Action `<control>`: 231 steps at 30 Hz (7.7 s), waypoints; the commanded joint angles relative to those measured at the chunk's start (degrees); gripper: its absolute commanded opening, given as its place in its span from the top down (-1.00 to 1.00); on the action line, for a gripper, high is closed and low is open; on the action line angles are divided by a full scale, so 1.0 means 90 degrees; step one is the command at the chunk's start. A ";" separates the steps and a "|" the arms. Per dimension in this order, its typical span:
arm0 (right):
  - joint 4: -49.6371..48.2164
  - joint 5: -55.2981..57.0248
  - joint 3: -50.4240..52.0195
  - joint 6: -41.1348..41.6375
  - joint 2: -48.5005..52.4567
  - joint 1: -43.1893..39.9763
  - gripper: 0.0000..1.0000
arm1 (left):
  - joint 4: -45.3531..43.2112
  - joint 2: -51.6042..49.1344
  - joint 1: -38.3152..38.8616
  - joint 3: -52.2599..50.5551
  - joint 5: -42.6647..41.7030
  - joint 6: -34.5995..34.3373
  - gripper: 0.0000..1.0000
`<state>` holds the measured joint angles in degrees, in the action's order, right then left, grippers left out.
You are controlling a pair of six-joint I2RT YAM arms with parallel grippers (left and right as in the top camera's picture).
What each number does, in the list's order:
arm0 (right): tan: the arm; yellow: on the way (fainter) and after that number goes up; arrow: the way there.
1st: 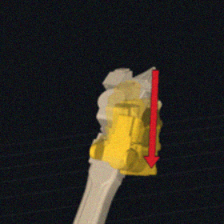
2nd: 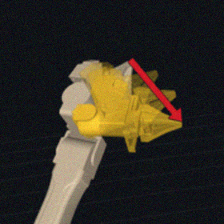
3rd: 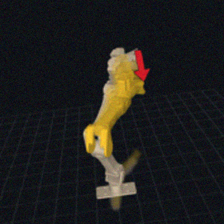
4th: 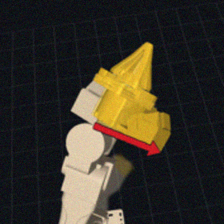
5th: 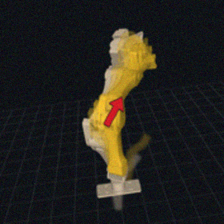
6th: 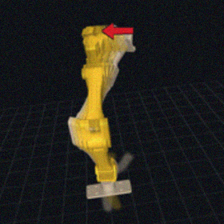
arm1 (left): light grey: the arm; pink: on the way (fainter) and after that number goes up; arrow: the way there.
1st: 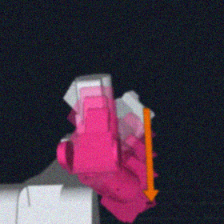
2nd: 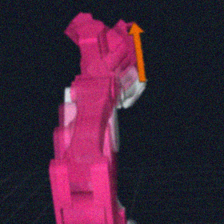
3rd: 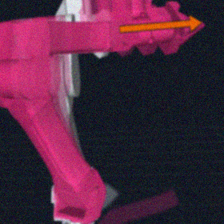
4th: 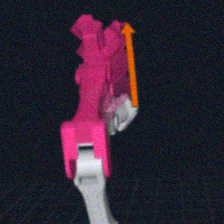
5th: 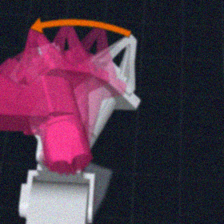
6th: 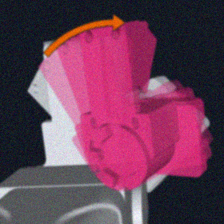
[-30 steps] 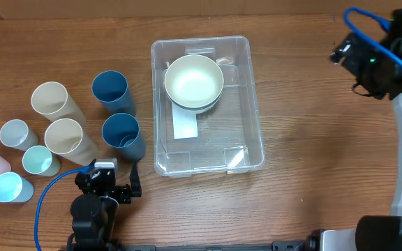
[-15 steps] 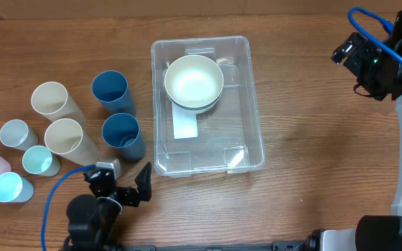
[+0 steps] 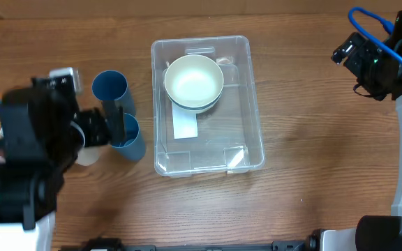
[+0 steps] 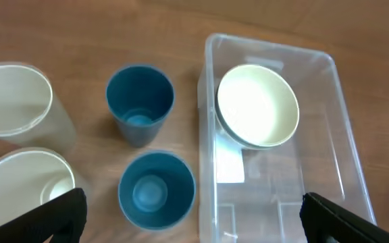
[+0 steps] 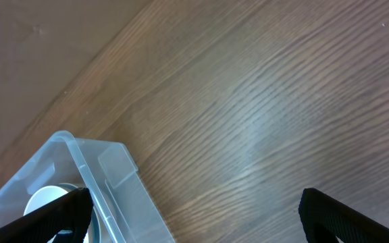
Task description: Pack container
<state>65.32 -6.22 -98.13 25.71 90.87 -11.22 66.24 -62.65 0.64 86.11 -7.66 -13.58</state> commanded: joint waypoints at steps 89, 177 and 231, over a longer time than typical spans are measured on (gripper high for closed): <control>-0.0029 -0.0034 -0.0058 0.0029 -0.0034 0.0000 -1.00 | -0.2297 -0.6399 0.2858 0.3393 -0.0386 0.0141 0.36; -0.0029 -0.0036 -0.0058 0.0029 -0.0034 0.0000 -1.00 | 0.0755 -0.7553 0.4005 0.4427 0.0750 -0.0117 0.88; -0.0032 -0.0036 -0.0058 0.0029 -0.0034 0.0000 -1.00 | -0.0806 -0.4413 -0.6963 -0.1455 0.0294 -0.0964 -0.01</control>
<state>65.34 -6.24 -98.13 25.74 90.87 -11.22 61.58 -102.45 -63.48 75.94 -2.44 -23.51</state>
